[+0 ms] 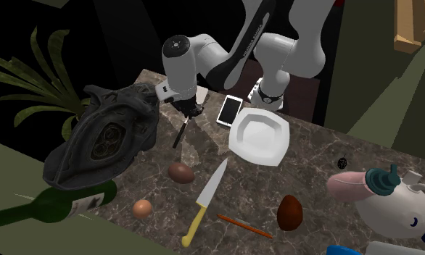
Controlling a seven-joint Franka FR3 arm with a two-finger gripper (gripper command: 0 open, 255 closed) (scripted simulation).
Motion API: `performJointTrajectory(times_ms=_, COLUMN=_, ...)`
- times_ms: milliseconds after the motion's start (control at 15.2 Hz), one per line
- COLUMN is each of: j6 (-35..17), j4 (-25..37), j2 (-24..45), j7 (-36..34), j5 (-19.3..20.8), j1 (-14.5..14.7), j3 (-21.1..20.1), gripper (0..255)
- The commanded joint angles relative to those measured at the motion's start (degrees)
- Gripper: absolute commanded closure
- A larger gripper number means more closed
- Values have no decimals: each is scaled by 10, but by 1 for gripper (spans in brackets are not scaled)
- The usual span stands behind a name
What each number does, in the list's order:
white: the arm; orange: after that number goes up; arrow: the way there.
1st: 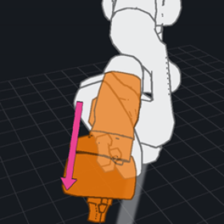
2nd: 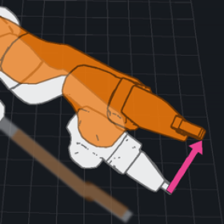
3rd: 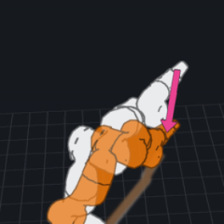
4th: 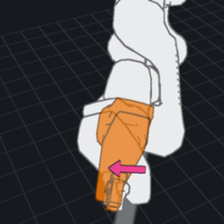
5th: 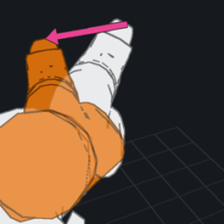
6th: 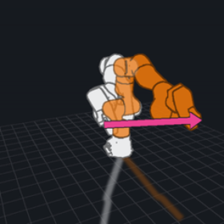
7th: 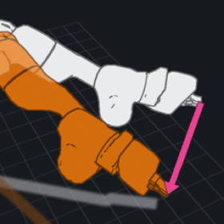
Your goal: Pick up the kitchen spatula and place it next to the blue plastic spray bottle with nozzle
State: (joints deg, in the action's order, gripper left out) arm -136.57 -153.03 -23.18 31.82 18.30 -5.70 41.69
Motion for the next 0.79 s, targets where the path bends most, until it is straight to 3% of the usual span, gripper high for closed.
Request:
performJointTrajectory(times_ms=0, j6=10, j4=3, j2=-7, j7=-2, j5=1, j1=-2, j3=-4, gripper=255)
performJointTrajectory(times_ms=726, j6=117, j4=49, j2=-70, j7=-15, j5=4, j1=-16, j3=-43, gripper=255)
